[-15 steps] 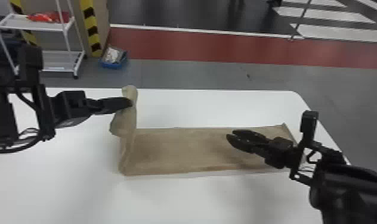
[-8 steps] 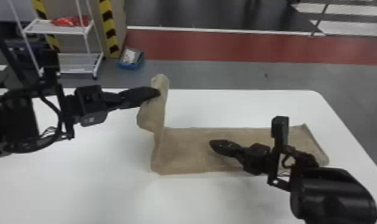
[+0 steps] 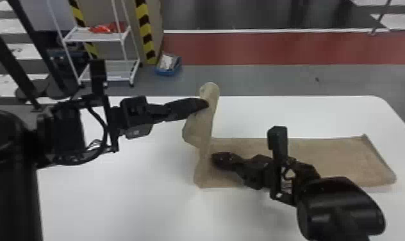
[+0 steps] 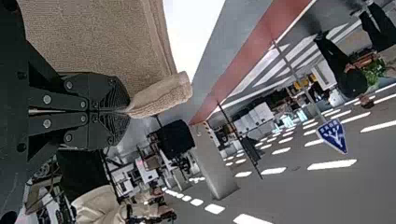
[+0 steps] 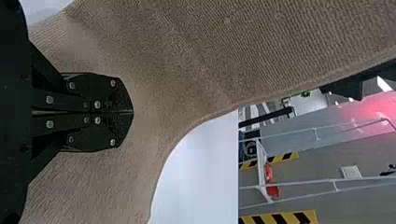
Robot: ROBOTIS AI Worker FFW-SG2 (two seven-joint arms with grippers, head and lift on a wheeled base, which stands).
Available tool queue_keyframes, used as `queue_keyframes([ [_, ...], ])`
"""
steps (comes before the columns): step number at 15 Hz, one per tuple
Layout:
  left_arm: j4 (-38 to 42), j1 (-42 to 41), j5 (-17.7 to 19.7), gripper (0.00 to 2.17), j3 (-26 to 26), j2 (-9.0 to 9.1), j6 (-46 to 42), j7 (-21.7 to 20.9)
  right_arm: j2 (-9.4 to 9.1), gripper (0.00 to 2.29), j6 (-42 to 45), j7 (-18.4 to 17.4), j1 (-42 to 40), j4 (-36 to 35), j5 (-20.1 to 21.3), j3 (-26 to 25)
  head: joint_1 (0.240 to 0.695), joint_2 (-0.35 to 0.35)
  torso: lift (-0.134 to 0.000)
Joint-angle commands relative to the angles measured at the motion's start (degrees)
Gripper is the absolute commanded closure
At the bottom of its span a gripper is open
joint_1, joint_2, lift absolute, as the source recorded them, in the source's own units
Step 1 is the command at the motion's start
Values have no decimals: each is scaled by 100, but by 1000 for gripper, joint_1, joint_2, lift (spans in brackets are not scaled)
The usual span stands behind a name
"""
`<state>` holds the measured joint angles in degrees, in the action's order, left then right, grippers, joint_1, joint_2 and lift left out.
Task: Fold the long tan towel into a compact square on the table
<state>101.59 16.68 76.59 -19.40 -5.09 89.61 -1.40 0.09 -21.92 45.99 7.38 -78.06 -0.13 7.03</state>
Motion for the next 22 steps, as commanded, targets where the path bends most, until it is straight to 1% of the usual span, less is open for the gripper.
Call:
queue_keyframes([
  [1,1,11,14,1652,33,-10,42,-1,-14,1656,51,-11,167,265,-13,194,695,67,-125],
  [3,-8,20,14,1652,42,-10,42,-1,-14,1656,51,-11,387,537,-83,369,695,85,-125],
  [6,-8,2,-57,1652,86,17,42,8,-14,1656,192,77,624,766,-523,484,695,98,-125],
  [8,-26,2,-74,1652,86,26,42,8,-14,1656,174,253,668,775,-830,528,695,111,-125],
  [10,-26,11,-109,1652,103,43,42,8,-14,1652,-107,622,738,775,-1252,563,695,119,-125],
  [11,-34,11,-109,1652,112,52,42,-1,-14,1656,-177,754,747,775,-1411,554,695,126,-125],
  [13,-34,-7,-153,1652,121,52,42,8,-14,1652,-388,947,686,757,-1481,396,695,140,-125],
  [14,-26,-16,-171,1652,121,52,42,17,-14,1649,-441,947,554,651,-1507,326,695,140,-125],
  [15,-26,-24,-188,1652,130,52,42,26,-14,1612,-529,912,387,405,-1534,106,695,138,-125],
  [17,-26,-77,-276,1652,156,61,42,70,-14,1204,-564,824,-18,-157,-1718,-255,695,122,-125],
  [18,-26,-104,-329,1656,174,69,42,78,-14,866,-547,771,-211,-403,-1736,-474,695,112,-125],
  [19,-17,-130,-408,1656,209,105,42,96,-14,252,-406,719,-466,-702,-1762,-826,695,102,-125],
  [20,-8,-139,-505,1656,253,175,42,105,-14,-1,-371,727,-642,-974,-1762,-1213,695,87,-125],
  [21,-8,-147,-628,1656,297,298,42,96,-14,-1,-318,736,-817,-1212,-1762,-1749,695,45,-125],
  [22,1,-191,-751,1656,402,439,-141,149,-14,-1,-300,745,-932,-1405,-1973,-2285,695,6,-125],
])
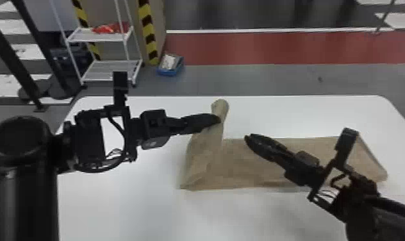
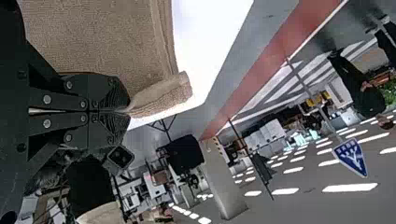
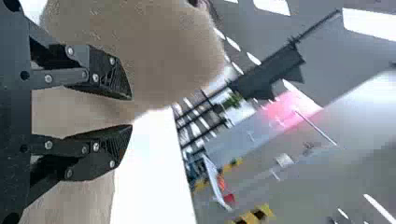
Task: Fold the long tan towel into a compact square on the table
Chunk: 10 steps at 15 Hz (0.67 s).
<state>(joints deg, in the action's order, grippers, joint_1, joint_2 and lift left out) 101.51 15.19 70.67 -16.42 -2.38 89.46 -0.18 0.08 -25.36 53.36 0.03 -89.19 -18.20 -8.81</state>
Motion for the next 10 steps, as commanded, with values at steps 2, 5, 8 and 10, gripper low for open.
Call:
queue_keyframes([
  [2,18,-157,-405,1656,509,253,-1109,62,256,36,61,61,-319,-336,-606,-1536,695,-86,-125],
  [5,18,-377,-721,1656,1308,253,-2815,247,651,39,61,96,-504,-327,-1168,-2441,695,-260,-125],
  [8,159,-500,-765,1656,1695,253,-2779,431,801,39,61,131,-565,-266,-1309,-2775,695,-346,-125],
  [10,387,-544,-747,1656,1968,253,-2621,572,801,39,61,148,-618,-275,-1370,-2811,695,-350,-125],
])
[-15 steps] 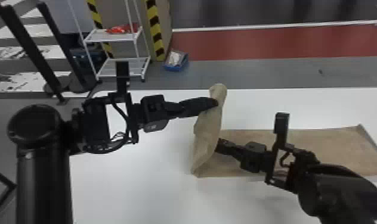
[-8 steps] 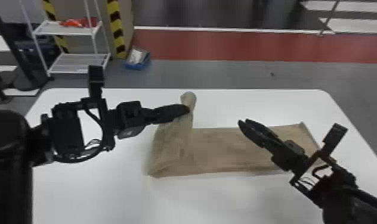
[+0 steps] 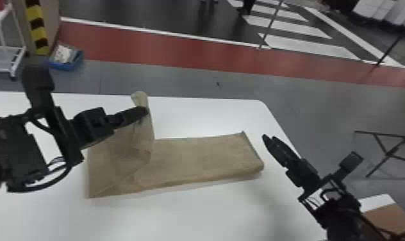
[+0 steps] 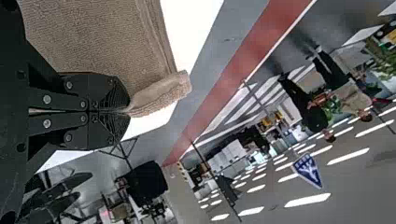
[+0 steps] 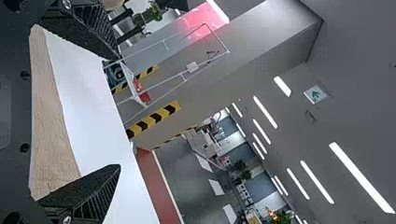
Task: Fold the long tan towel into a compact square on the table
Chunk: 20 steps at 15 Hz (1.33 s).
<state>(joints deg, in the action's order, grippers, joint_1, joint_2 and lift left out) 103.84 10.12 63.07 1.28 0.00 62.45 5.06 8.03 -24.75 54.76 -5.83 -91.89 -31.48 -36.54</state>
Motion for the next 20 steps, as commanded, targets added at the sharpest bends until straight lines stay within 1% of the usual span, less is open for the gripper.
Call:
queue_keyframes([
  [1,172,-36,4,1656,294,15,79,100,-3,39,0,8,-59,-14,-69,-28,695,-350,-125],
  [3,154,-36,-84,1656,435,15,79,171,-3,39,0,8,-146,-66,-113,-11,695,-350,-125],
  [5,31,-36,-383,1656,628,15,-61,188,-3,39,35,79,-261,-110,-244,-46,695,-350,-125],
  [7,-127,-18,-480,1656,742,15,-237,171,14,39,35,131,-278,-110,-306,-204,695,-350,-125],
  [10,-364,-18,-717,1656,1085,15,-817,197,102,39,35,228,-305,-5,-359,-354,695,-350,-125],
  [13,-505,-18,-796,1646,1296,15,-1063,197,181,39,35,307,-313,162,-420,-450,695,-350,-125],
  [14,-514,-18,-823,1548,1331,15,-1081,197,199,39,53,307,-313,224,-455,-450,695,-350,-125],
  [15,-558,-27,-814,866,1402,15,-1116,118,208,39,88,307,-296,259,-447,-442,695,-350,-125],
  [16,-654,-18,-831,66,1489,15,-1134,83,208,39,123,307,-287,285,-455,-406,695,-350,-125],
  [17,-733,-1,-875,-1,1586,15,-1151,39,199,39,123,307,-287,276,-473,-371,695,-350,-125],
  [19,-962,175,-1007,29,1753,15,-1151,-84,172,39,176,307,-278,259,-482,-257,695,-350,-125],
  [20,-1024,245,-1060,29,1815,15,-1134,-75,164,39,211,307,-278,232,-473,-222,695,-350,-125],
])
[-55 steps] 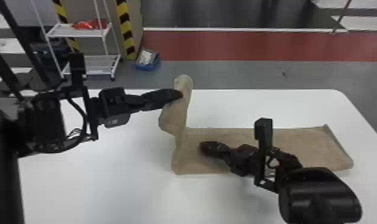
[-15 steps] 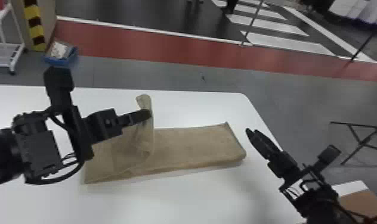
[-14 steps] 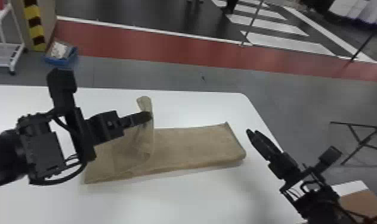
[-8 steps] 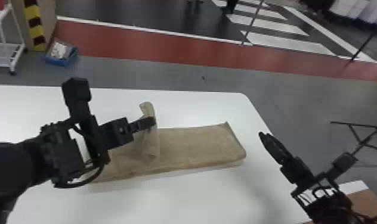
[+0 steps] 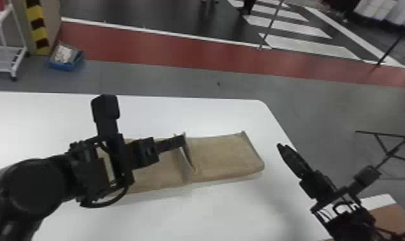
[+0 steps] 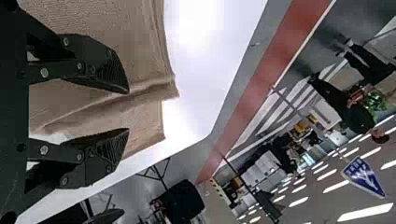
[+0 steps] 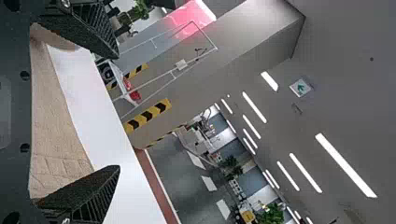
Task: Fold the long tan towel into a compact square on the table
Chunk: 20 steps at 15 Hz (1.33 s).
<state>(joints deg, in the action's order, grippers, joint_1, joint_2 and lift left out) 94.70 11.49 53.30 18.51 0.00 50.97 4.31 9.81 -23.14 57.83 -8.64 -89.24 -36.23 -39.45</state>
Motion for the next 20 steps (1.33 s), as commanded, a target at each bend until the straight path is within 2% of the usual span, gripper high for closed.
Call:
queue_keyframes([
  [1,-127,169,-83,29,109,15,14,-9,-31,39,85,-9,3,-50,11,95,695,-350,-125],
  [4,-136,204,-83,29,-93,15,172,-9,-84,39,85,-79,3,-102,37,227,695,-350,-125],
  [6,102,117,-145,29,-427,15,612,-9,-260,103,-20,-220,-32,-507,117,333,695,-350,-125],
  [7,330,11,-197,33,-576,-167,664,-9,-339,218,-214,-475,-129,-858,187,473,695,-350,-125],
  [8,515,-86,-250,46,-682,-439,664,0,-401,309,-249,-791,-252,-1210,354,676,695,-350,-125],
  [9,726,-217,-435,66,-875,-738,647,-26,-506,323,-249,-1178,-349,-1605,635,948,695,-350,-125],
  [10,972,-384,-795,83,-1016,-984,647,-53,-620,319,-372,-1494,-375,-1948,1039,1229,695,-350,-125],
  [12,1350,-771,-1305,83,-1367,-1222,559,-123,-787,319,-688,-2127,-393,-2343,1778,1774,695,-348,-125],
  [13,1473,-938,-1322,83,-1543,-1301,559,-220,-858,323,-758,-2382,-393,-2361,1936,1959,695,-304,-125],
  [14,1578,-1131,-1322,83,-1701,-1327,559,-404,-919,323,-811,-2681,-384,-2361,2156,2161,695,-212,-125],
  [16,1719,-1369,-1331,83,-1860,-1354,541,-615,-986,343,-1075,-3199,-349,-2370,2516,2548,695,-161,-125],
  [17,1736,-1421,-1349,83,-1877,-1389,524,-624,-986,410,-1092,-3384,-358,-2370,2648,2741,695,-142,-125],
  [20,1736,-1501,-1419,83,-1895,-1415,489,-765,-986,414,-1215,-4025,-366,-2423,3078,3189,695,-94,-125],
])
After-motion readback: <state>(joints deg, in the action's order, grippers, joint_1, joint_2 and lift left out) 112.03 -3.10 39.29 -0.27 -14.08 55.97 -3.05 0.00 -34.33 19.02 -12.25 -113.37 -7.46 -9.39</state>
